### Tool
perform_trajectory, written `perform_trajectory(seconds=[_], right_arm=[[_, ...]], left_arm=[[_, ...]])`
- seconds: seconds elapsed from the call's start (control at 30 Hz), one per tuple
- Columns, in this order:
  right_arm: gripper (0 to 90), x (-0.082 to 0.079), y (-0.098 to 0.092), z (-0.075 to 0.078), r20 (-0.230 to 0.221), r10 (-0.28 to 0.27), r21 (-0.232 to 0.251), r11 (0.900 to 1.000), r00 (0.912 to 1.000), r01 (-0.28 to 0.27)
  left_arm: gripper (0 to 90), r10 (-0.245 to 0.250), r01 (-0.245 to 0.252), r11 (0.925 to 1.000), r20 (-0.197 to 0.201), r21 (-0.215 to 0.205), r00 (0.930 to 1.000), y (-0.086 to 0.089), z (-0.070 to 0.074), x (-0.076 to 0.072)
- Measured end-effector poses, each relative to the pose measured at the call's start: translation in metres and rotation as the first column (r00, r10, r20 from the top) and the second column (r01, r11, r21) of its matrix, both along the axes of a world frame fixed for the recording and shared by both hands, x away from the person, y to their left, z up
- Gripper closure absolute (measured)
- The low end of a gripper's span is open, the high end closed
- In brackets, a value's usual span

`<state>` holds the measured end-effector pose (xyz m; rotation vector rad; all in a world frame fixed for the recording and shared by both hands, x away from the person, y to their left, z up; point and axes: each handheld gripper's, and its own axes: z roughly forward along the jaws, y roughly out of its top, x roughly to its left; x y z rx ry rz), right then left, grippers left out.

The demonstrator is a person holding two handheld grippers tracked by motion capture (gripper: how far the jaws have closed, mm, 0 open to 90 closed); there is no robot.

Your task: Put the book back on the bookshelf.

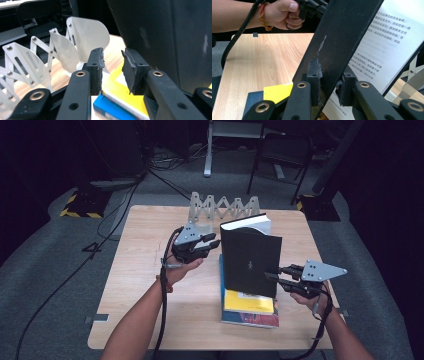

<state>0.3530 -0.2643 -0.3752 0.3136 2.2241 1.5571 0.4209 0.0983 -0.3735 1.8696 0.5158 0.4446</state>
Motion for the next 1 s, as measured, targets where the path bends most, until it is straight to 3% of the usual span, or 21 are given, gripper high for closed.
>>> perform_trajectory(seconds=[0.07,0.23,0.4,0.5,0.53,0.63,0.87,1.0], right_arm=[[75.5,-0.002,0.0,-0.001,0.006,0.001,-0.002,1.0,1.0,-0.001],[76.3,-0.005,-0.001,-0.002,0.003,-0.001,0.002,1.0,1.0,0.001],[77.0,-0.008,-0.003,-0.005,0.004,0.003,0.003,1.0,1.0,-0.003],[77.5,-0.01,-0.004,-0.006,0.002,0.001,0.006,1.0,1.0,-0.001],[77.7,-0.011,-0.005,-0.008,0.0,0.003,0.009,1.0,1.0,-0.003],[78.2,-0.013,-0.007,-0.01,0.0,0.006,0.008,1.0,1.0,-0.006],[78.7,-0.016,-0.011,-0.014,-0.005,0.009,0.008,1.0,1.0,-0.009],[79.0,-0.017,-0.014,-0.017,-0.013,0.008,0.004,1.0,0.9999,-0.008]], left_arm=[[60.9,-0.01,0.01,0.9994,-0.001,0.034,0.9999,0.0,-0.006,-0.008],[53.1,-0.035,0.036,0.9979,-0.017,0.054,0.9992,0.006,-0.018,-0.02],[33.4,-0.075,0.085,0.993,-0.12,0.082,0.99,0.002,-0.04,-0.03],[26.3,-0.104,0.119,0.9865,-0.135,0.112,0.9855,-0.01,-0.048,-0.037],[25.3,-0.12,0.139,0.9822,-0.145,0.126,0.9821,-0.021,-0.054,-0.041],[24.8,-0.129,0.15,0.9804,-0.166,0.127,0.9777,-0.034,-0.061,-0.04],[24.7,-0.157,0.18,0.9761,-0.179,0.121,0.9712,-0.049,-0.068,-0.037],[28.8,-0.172,0.187,0.9794,-0.175,0.075,0.9694,-0.054,-0.068,-0.035]])
